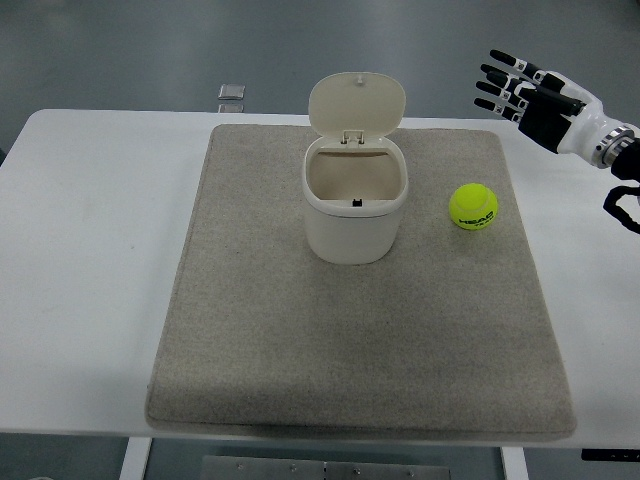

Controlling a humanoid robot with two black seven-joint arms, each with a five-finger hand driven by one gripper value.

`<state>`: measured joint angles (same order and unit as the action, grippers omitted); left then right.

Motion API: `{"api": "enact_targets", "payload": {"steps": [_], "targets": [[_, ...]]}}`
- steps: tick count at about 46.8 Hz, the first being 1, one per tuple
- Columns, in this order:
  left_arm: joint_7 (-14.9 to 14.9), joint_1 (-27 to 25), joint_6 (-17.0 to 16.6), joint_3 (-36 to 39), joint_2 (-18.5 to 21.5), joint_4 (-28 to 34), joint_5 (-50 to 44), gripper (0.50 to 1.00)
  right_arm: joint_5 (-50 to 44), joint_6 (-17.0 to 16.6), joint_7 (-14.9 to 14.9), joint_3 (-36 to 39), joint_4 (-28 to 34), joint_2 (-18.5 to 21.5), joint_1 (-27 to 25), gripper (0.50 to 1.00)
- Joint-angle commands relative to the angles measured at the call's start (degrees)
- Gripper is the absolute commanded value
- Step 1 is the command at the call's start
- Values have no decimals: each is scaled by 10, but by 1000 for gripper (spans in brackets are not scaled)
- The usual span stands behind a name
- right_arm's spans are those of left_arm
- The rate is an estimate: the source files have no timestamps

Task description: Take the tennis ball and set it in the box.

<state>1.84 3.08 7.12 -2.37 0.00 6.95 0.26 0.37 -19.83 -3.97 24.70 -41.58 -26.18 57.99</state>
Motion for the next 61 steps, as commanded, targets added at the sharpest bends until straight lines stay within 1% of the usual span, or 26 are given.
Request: {"api": "enact_targets", "payload": {"steps": [1, 4, 10, 17, 22, 32, 39, 43, 47, 54, 61], "targets": [[0, 0, 0, 0, 0, 0, 0, 996, -40, 1, -2, -1, 0, 0, 5, 913], [0, 0, 0, 0, 0, 0, 0, 996, -69, 0, -7, -3, 0, -1, 9, 913], [0, 0, 0, 0, 0, 0, 0, 996, -129, -5, -30, -5, -1, -12, 11, 911], [0, 0, 0, 0, 0, 0, 0, 996, -215, -7, -34, -7, -7, -32, 12, 911], [0, 0, 0, 0, 0, 0, 0, 996, -281, -17, -37, -7, -10, -42, 19, 909], [0, 0, 0, 0, 0, 0, 0, 996, -425, -39, -72, -7, -17, -53, 20, 909], [0, 0, 0, 0, 0, 0, 0, 996, -517, -41, -89, -14, -39, -57, 19, 909], [0, 0, 0, 0, 0, 0, 0, 996, -550, -42, -102, -31, -52, -58, 20, 911], [0, 0, 0, 0, 0, 0, 0, 996, -573, -41, -111, -56, -61, -57, 35, 909], [0, 0, 0, 0, 0, 0, 0, 996, -595, -33, -115, -114, -71, -57, 58, 909], [0, 0, 0, 0, 0, 0, 0, 996, -629, -7, -129, -141, -71, -57, 64, 907]]}}
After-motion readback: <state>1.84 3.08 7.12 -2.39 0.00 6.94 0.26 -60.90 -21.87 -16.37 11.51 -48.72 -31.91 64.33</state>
